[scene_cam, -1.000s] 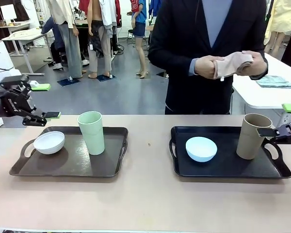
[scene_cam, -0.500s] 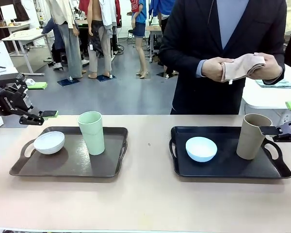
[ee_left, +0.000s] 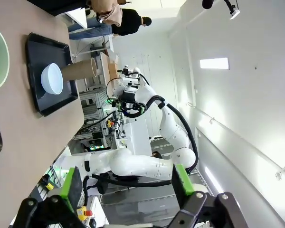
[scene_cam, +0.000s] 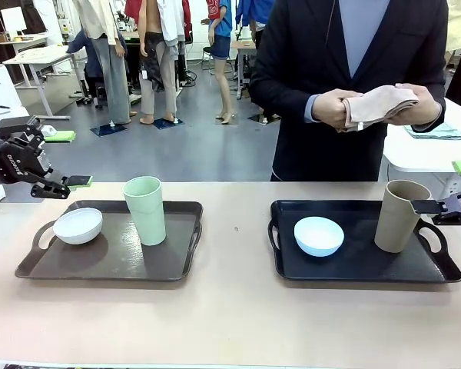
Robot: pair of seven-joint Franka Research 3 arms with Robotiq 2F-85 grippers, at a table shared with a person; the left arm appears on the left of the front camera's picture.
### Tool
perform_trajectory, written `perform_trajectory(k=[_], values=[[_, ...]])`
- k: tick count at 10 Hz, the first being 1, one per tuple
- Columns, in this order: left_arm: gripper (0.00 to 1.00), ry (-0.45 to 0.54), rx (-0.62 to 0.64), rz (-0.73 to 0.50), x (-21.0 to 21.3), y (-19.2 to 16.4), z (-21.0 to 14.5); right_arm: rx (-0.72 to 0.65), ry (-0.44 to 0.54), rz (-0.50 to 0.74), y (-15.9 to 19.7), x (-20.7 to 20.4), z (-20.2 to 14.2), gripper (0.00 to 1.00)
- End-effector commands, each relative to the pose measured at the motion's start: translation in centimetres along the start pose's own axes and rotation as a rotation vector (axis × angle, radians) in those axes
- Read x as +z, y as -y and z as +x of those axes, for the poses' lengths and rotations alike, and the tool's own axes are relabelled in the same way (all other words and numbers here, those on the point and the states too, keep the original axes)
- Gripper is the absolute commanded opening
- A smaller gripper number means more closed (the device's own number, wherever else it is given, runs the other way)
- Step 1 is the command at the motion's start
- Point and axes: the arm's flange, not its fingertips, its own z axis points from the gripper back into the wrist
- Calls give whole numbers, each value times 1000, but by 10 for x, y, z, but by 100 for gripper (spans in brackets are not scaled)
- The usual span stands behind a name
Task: Set up a tray with a mat and arrange the tableware.
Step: Pick up the Picnic Bowl and Reusable plastic cup from the Handle tray in front of the human's position and hold them in the air.
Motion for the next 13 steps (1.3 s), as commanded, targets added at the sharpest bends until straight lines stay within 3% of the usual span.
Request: perform_trajectory(k=[1, 7, 8, 10, 11, 13], values=[[100, 9, -9, -20, -1, 2, 1, 19, -5, 10, 2, 0, -1, 100], [100, -1, 0, 0, 0, 0, 0, 0, 0, 0, 0, 0, 0, 100], [100, 3, -107, 162, -13, 21, 4, 36, -50, -89, -24, 2, -3, 100], [100, -55, -275, 482, -42, 85, 4, 244, -121, -517, -83, 16, -3, 100], [100, -109, -319, 683, -66, 112, 4, 195, -99, -787, -97, 32, 8, 100], [100, -154, -414, 1013, -118, 141, 3, 56, -126, -1102, -99, 41, 21, 100]])
